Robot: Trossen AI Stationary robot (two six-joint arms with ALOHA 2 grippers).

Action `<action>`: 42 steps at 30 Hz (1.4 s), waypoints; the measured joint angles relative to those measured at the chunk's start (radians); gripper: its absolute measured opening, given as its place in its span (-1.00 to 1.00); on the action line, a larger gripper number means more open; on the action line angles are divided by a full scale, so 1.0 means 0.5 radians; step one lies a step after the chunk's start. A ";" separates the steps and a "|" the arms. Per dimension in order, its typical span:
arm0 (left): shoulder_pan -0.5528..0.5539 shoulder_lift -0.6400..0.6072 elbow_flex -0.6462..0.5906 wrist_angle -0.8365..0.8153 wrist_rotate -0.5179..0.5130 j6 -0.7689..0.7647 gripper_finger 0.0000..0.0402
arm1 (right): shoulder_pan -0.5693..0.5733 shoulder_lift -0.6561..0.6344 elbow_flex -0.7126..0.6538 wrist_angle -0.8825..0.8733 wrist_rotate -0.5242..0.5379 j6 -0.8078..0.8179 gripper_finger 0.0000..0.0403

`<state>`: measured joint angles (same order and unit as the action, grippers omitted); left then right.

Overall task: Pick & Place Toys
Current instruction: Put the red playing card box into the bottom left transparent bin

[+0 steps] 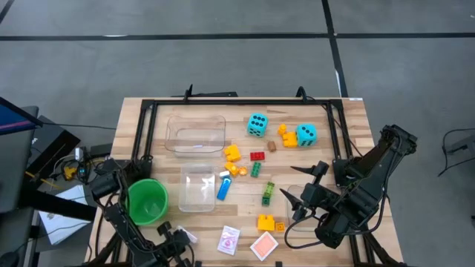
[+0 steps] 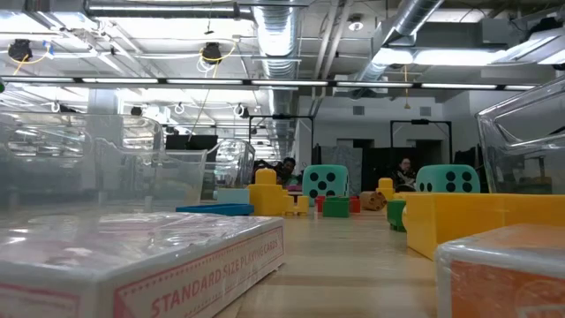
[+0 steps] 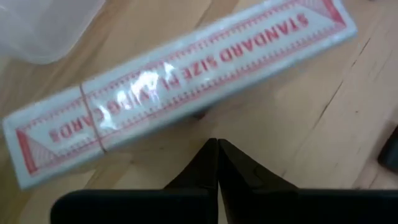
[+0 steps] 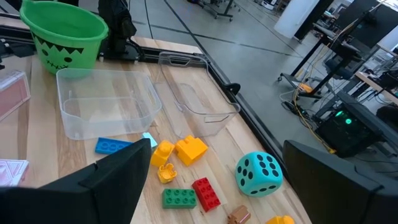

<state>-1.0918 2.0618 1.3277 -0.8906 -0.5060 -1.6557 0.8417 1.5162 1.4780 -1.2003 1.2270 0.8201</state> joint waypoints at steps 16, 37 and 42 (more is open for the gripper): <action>-0.271 -0.455 0.002 0.256 -0.467 0.459 -1.00 | 0.000 0.000 0.000 0.000 0.000 0.003 0.77; 0.208 -0.507 0.000 0.576 0.071 2.167 0.43 | 0.000 0.000 0.000 -0.008 -0.067 -0.017 0.77; 0.199 -0.542 0.001 0.529 0.087 2.329 0.50 | 0.000 0.000 0.000 -0.007 -0.067 -0.017 0.77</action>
<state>-0.9924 1.7907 1.3283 -0.6259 -0.4625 -0.4911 0.8417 1.5162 1.4780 -1.2040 1.1936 0.8116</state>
